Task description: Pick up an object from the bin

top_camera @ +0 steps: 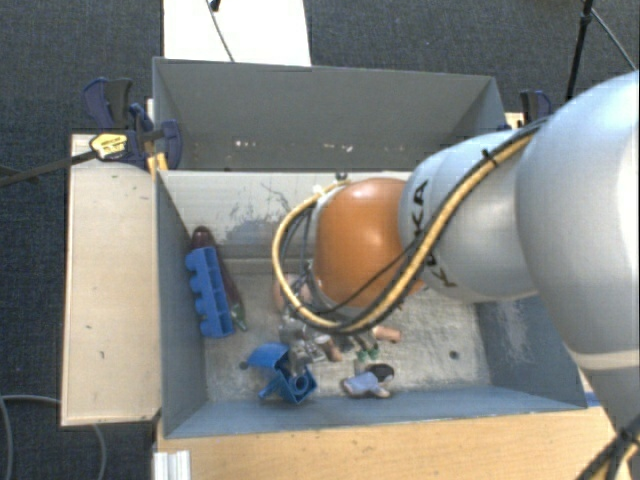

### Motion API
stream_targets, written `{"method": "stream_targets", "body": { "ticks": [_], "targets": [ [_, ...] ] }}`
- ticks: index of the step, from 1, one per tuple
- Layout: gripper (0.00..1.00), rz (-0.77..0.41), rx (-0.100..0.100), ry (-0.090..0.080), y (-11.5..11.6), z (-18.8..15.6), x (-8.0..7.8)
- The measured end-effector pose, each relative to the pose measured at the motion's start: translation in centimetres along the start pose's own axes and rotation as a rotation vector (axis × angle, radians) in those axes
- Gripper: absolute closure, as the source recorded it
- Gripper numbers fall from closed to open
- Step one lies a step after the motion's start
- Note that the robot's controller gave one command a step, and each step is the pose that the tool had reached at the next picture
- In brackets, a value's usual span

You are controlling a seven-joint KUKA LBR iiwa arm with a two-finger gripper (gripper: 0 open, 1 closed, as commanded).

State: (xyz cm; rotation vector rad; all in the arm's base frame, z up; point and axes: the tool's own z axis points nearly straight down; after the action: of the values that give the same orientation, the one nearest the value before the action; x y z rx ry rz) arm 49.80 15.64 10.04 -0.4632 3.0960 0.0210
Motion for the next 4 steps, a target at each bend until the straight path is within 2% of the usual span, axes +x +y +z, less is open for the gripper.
{"method": "stream_targets", "body": {
  "ticks": [4],
  "targets": [
    [1.00, 0.006, 0.000, 0.000, -0.01, 0.00, 0.01]
  ]
}}
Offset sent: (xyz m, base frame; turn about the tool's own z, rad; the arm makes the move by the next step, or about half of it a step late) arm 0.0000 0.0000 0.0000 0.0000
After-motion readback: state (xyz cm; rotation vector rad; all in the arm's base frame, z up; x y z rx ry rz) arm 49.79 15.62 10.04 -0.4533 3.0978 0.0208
